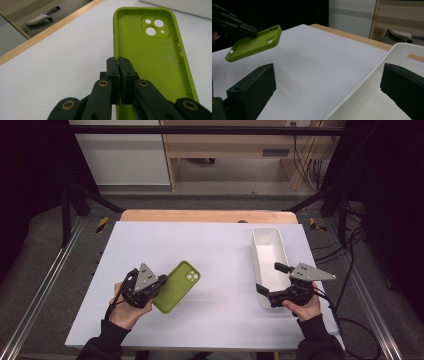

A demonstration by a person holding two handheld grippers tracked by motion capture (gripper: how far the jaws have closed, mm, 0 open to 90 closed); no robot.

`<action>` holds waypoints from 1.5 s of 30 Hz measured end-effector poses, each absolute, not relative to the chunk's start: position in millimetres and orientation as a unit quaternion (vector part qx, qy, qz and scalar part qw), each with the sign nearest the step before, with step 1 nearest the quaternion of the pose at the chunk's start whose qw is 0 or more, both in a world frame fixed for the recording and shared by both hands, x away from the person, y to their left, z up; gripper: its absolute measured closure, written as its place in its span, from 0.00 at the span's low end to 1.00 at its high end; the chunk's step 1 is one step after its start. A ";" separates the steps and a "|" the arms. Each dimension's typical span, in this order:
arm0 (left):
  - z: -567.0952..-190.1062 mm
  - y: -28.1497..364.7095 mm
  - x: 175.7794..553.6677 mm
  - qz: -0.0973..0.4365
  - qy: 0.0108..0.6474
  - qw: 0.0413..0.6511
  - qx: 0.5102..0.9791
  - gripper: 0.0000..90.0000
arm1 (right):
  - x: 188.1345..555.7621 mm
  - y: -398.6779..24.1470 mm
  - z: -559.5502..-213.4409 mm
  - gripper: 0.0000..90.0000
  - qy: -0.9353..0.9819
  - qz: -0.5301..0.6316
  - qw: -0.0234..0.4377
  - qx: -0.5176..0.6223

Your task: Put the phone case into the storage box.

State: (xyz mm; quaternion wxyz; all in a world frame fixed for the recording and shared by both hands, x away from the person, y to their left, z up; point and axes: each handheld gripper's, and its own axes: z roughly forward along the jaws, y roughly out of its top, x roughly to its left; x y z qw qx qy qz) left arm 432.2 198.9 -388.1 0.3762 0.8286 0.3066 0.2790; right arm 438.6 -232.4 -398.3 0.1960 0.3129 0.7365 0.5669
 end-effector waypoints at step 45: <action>-388.2 170.3 416.5 0.297 0.266 0.379 0.835 0.97 | 436.5 -192.5 -392.8 0.01 0.757 0.561 0.159 0.293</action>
